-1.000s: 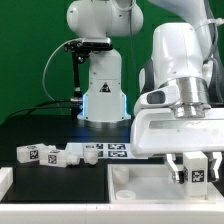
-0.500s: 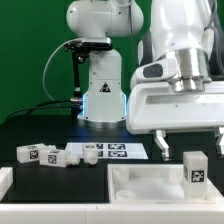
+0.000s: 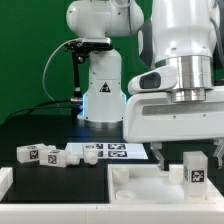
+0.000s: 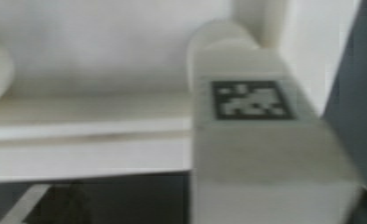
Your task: Assemble one leg
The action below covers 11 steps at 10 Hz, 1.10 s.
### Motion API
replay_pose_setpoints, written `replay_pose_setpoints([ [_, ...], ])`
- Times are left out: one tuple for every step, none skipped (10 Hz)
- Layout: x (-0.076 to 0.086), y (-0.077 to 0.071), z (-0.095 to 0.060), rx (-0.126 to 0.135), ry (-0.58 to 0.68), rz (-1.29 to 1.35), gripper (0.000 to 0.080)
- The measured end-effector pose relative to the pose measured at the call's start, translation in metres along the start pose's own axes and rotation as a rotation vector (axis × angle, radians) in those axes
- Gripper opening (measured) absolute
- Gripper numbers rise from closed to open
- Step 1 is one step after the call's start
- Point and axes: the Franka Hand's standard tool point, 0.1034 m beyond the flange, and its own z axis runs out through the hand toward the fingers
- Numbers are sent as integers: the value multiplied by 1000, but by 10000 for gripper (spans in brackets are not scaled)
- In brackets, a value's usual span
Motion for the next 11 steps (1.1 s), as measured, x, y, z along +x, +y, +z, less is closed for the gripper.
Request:
replay_pose_setpoints([
  [-6, -3, 3, 0, -78, -2, 649],
  [-8, -2, 0, -2, -145, 0, 649],
  [-6, -1, -3, -2, -196, 2, 649],
  [-1, -2, -1, -2, -168, 11, 649],
  [-2, -2, -1, -5, -170, 34, 521],
  [-2, -2, -1, -6, -170, 49, 374],
  [-2, -2, 0, -9, -170, 85, 374],
  [-2, -2, 0, -13, -170, 138, 285],
  [-2, -2, 0, -21, -169, 229, 285],
  [-2, -1, 0, -29, -165, 308, 285],
  [-3, -2, 0, -45, -134, 393, 285],
])
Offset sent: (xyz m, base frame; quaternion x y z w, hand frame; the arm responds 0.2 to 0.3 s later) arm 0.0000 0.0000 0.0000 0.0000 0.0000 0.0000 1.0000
